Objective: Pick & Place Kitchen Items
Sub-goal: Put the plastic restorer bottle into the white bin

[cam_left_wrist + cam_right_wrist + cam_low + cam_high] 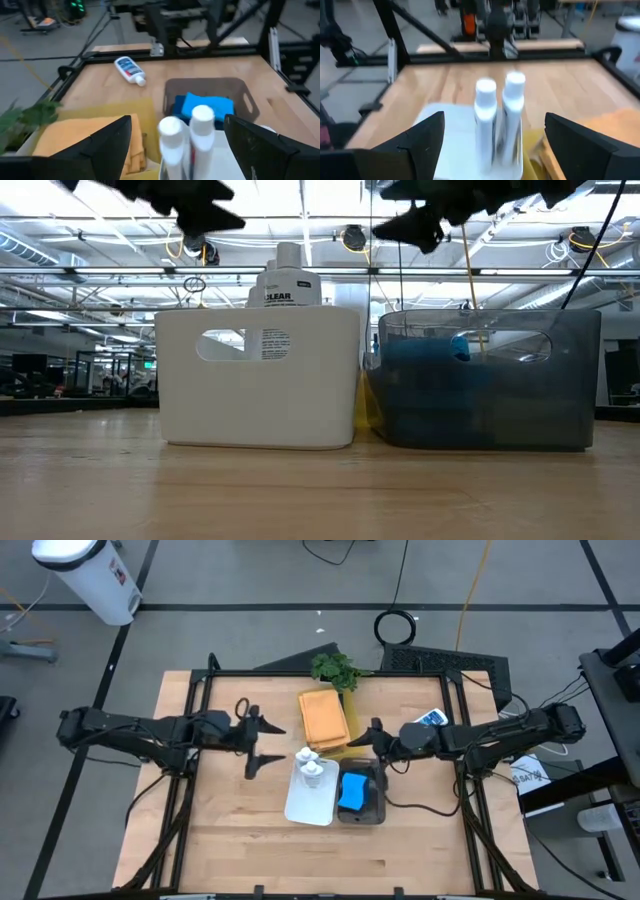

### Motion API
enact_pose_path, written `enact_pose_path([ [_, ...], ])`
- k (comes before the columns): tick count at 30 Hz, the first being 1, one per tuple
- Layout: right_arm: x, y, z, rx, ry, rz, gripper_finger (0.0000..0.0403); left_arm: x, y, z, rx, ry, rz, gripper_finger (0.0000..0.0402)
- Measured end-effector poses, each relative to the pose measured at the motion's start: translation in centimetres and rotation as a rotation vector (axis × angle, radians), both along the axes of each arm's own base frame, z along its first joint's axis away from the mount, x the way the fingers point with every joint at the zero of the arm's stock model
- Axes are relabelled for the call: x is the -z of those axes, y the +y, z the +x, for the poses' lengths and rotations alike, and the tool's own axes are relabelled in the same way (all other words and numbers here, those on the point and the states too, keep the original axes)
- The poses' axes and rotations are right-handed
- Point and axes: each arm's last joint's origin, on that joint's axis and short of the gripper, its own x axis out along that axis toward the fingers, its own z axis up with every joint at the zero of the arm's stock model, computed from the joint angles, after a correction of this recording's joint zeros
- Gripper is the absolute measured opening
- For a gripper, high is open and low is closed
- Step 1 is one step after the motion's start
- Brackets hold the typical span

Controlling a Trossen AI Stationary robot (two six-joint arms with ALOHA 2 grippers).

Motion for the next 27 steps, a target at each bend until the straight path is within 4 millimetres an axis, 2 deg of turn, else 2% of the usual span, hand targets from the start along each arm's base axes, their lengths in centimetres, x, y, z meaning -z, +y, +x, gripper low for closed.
enact_pose_path([
  [2, 0.5, -0.1, -0.1, 0.020, 0.051, -0.006, 0.0309, 0.7, 0.5, -0.8, -0.031, -0.013, -0.031, 0.0319],
  [5, 1.0, -0.6, -1.1, 0.078, 0.236, -0.058, 0.0309, 1.0, 1.0, -1.5, -0.064, -0.030, -0.064, 0.0319],
  [10, 2.3, -2.9, -3.4, 0.274, 0.618, -0.139, 0.0303, 1.1, 1.2, -1.8, -0.087, -0.031, -0.098, 0.0318],
  [14, 3.6, -4.6, -4.8, 0.295, 0.804, -0.228, 0.0292, 1.1, 1.2, -1.8, -0.087, -0.032, -0.098, 0.0315],
  [21, 6.4, -6.7, -6.5, 0.250, 0.960, -0.337, 0.0272, 1.1, 1.2, -1.8, -0.090, -0.032, -0.112, 0.0319],
  [27, 8.7, -7.7, -7.9, 0.261, 1.040, -0.297, 0.0248, 1.1, 1.2, -1.8, -0.090, -0.031, -0.112, 0.0315],
])
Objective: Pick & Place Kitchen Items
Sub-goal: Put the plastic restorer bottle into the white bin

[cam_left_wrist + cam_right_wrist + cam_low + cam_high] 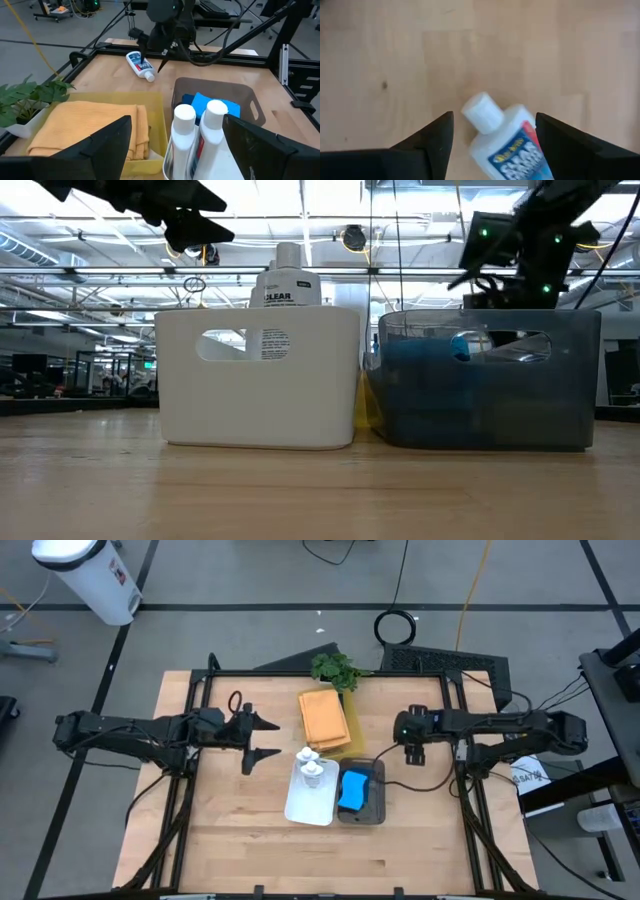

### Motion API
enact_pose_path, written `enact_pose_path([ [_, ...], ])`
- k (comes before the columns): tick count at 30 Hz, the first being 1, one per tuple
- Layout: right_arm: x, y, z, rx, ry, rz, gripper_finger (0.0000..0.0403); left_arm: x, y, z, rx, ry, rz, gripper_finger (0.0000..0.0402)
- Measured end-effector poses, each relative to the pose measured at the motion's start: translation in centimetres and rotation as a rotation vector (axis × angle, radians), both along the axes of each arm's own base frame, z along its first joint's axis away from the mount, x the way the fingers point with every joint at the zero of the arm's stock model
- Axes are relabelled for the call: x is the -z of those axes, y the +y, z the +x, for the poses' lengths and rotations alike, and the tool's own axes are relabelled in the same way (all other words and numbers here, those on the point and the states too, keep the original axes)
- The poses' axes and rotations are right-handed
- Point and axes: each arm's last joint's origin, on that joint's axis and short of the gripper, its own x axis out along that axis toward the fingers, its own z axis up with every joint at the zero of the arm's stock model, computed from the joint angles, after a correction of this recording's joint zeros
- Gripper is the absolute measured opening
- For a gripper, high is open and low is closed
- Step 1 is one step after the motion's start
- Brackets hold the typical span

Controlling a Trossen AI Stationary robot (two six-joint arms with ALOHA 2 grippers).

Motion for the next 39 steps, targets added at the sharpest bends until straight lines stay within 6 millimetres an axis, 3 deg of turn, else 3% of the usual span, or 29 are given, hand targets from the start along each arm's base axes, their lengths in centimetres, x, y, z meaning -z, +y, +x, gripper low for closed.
enact_pose_path([
  [9, 3.0, 0.0, -0.6, -0.116, -0.008, -0.051, 0.0218, 0.0, 0.0, 0.0, 0.001, 0.000, 0.003, 0.0315],
  [23, 5.6, -1.2, -1.4, -0.073, 0.127, -0.027, 0.0140, 0.0, 0.0, 0.0, 0.000, 0.001, 0.001, 0.0324],
  [33, 4.9, -0.4, -0.6, -0.098, 0.083, -0.043, 0.0036, 0.0, 0.0, 0.0, 0.001, 0.003, 0.006, 0.0324],
  [39, 2.3, 0.0, 0.9, -0.040, -0.018, -0.102, 0.0012, 0.0, 0.0, 0.0, 0.000, 0.001, 0.007, 0.0324],
])
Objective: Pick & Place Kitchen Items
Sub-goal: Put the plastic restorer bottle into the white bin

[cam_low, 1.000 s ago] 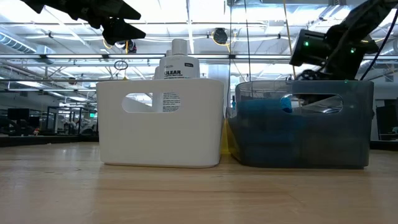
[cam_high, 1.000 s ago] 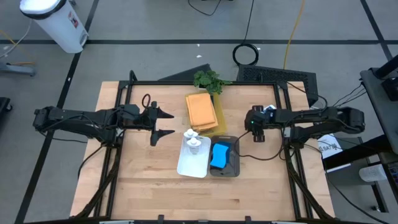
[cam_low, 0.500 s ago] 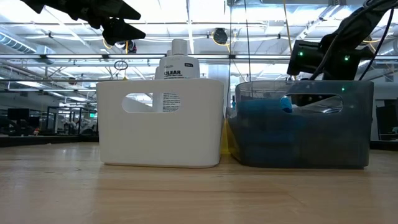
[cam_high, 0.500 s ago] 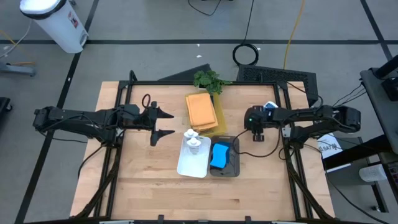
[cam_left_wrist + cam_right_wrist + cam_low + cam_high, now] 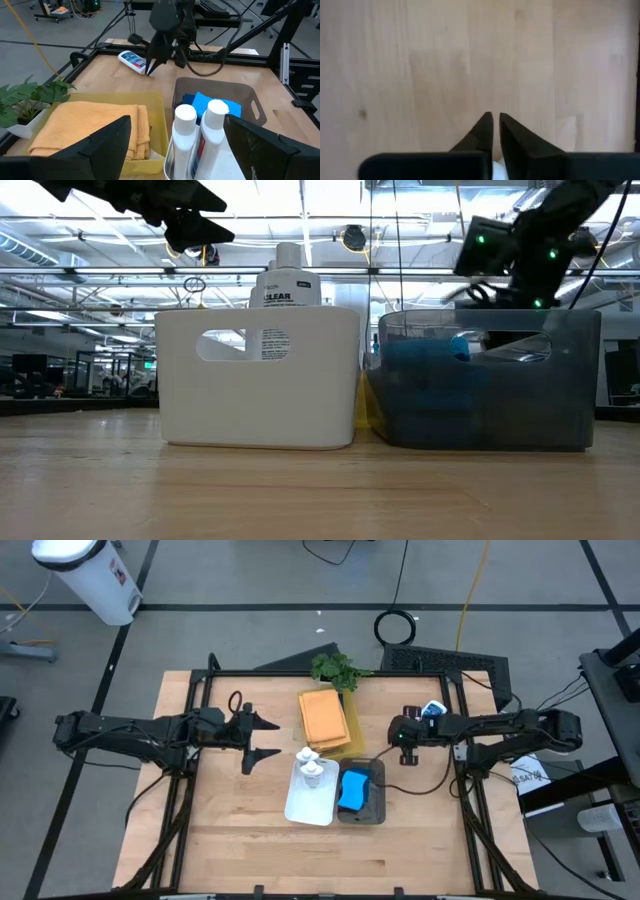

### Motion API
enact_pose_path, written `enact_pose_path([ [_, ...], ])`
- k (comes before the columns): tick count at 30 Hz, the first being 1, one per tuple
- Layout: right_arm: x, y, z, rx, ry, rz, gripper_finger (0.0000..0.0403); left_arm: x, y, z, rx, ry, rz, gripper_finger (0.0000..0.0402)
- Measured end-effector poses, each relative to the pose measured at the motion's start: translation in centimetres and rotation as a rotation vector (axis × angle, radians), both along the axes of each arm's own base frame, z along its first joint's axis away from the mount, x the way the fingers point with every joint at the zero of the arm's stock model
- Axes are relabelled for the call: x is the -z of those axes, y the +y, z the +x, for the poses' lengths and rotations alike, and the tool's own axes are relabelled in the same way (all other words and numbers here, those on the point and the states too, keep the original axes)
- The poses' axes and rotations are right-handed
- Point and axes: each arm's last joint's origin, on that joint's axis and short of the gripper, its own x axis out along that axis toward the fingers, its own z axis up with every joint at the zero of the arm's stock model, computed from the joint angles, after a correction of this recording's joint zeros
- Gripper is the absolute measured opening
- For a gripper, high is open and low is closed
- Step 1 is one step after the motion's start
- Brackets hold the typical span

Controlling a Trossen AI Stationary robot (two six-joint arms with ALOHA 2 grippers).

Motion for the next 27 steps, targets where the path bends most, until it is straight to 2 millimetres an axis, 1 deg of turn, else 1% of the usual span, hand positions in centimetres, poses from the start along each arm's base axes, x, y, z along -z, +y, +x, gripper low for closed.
enact_pose_path([
  [2, -1.1, -0.2, 0.3, 0.049, -0.036, 0.022, 0.0031, 0.0, 0.0, 0.0, 0.001, 0.000, 0.000, 0.0324],
  [5, -2.2, -0.4, 0.3, 0.063, -0.052, 0.041, 0.0083, 0.0, 0.0, 0.0, 0.001, 0.000, 0.000, 0.0324],
  [7, -2.1, -0.4, -0.2, 0.031, -0.001, 0.041, 0.0126, 0.0, 0.0, 0.0, 0.001, 0.000, -0.001, 0.0324],
  [11, -1.7, -0.4, -1.2, -0.072, 0.160, 0.034, 0.0206, 0.0, 0.0, 0.0, -0.001, 0.001, -0.006, 0.0324],
  [13, -1.6, -0.3, -1.4, -0.102, 0.203, 0.030, 0.0236, 0.0, 0.0, 0.0, -0.001, 0.002, -0.006, 0.0324],
  [16, -1.6, -0.2, -1.4, -0.138, 0.226, 0.009, 0.0268, 0.0, 0.0, 0.0, -0.001, 0.002, -0.006, 0.0324],
  [18, -1.5, 0.0, -1.5, -0.195, 0.249, -0.001, 0.0279, 0.0, 0.0, 0.0, -0.001, 0.002, -0.006, 0.0324],
  [21, -0.7, 0.4, -1.9, -0.298, 0.312, -0.012, 0.0280, 0.0, 0.0, 0.0, 0.000, 0.002, -0.006, 0.0324],
  [26, 1.4, 0.5, -3.2, -0.422, 0.437, -0.023, 0.0255, 0.0, 0.0, 0.0, 0.000, 0.001, -0.006, 0.0324],
  [27, 1.7, 0.4, -3.4, -0.422, 0.454, -0.042, 0.0247, 0.0, 0.0, 0.0, 0.000, 0.001, -0.006, 0.0324],
])
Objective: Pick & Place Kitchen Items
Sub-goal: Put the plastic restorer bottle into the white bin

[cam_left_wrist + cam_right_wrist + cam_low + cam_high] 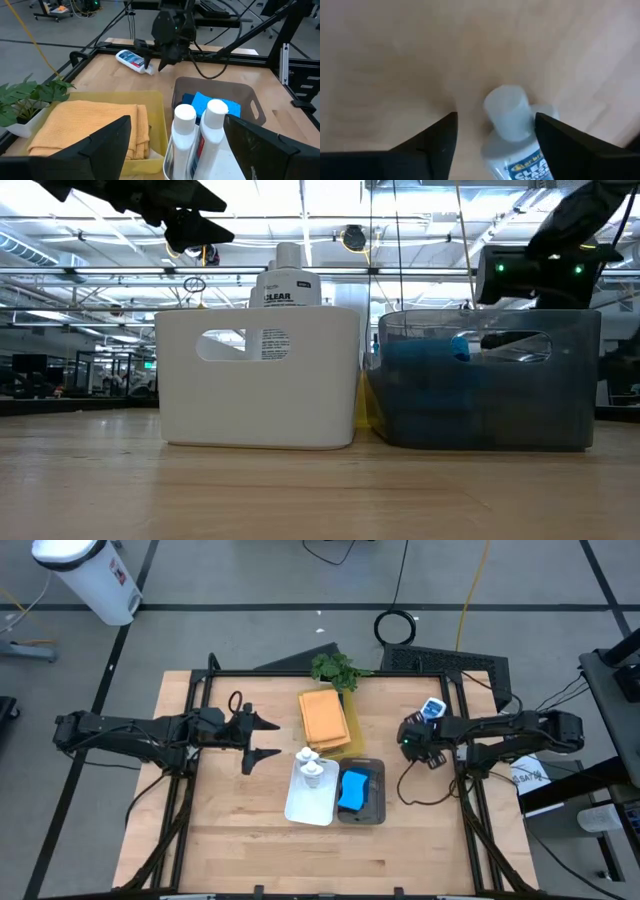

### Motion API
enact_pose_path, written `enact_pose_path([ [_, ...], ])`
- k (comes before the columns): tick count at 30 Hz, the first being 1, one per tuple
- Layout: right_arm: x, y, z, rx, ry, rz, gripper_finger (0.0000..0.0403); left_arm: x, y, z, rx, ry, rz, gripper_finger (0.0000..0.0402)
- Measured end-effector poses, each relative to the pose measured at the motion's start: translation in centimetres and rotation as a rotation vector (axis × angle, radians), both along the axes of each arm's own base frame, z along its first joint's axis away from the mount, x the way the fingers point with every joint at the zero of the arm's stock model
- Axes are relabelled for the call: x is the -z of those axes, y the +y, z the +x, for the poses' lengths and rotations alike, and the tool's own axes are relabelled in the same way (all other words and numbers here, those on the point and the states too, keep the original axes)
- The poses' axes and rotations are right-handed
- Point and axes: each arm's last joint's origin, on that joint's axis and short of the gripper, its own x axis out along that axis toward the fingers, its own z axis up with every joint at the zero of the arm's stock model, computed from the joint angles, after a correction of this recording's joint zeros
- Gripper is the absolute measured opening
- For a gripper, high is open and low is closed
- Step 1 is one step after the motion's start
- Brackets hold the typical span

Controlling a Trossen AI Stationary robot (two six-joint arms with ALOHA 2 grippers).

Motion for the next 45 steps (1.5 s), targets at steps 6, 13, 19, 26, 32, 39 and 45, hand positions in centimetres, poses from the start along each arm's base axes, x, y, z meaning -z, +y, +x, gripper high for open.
enact_pose_path([
  [6, 0.9, -0.6, -0.2, -0.016, -0.008, -0.024, 0.0182, 0.0, 0.0, 0.0, 0.000, -0.001, 0.002, 0.0324],
  [13, 0.9, -1.5, -0.1, -0.015, -0.028, -0.036, 0.0105, 0.0, 0.0, 0.0, 0.000, -0.001, 0.005, 0.0324],
  [19, 0.7, -1.3, 0.9, 0.023, -0.147, -0.071, 0.0082, 0.0, 0.0, 0.0, 0.000, -0.001, 0.005, 0.0324],
  [26, -2.5, 0.0, 4.4, 0.166, -0.458, -0.131, 0.0072, 0.0, 0.0, 0.0, -0.001, -0.001, 0.005, 0.0324],
  [32, -6.5, 1.3, 6.4, 0.321, -0.759, -0.150, 0.0047, 0.0, 0.0, 0.0, -0.001, -0.003, 0.004, 0.0324],
  [39, -10.7, 2.2, 7.0, 0.301, -1.043, -0.107, 0.0001, 0.0, 0.0, 0.5, -0.003, -0.016, 0.000, 0.0324],
  [45, -10.5, -0.4, 5.2, 0.592, -1.051, -0.033, 0.0052, 0.2, 0.0, 0.9, -0.001, -0.015, 0.001, 0.0324],
])
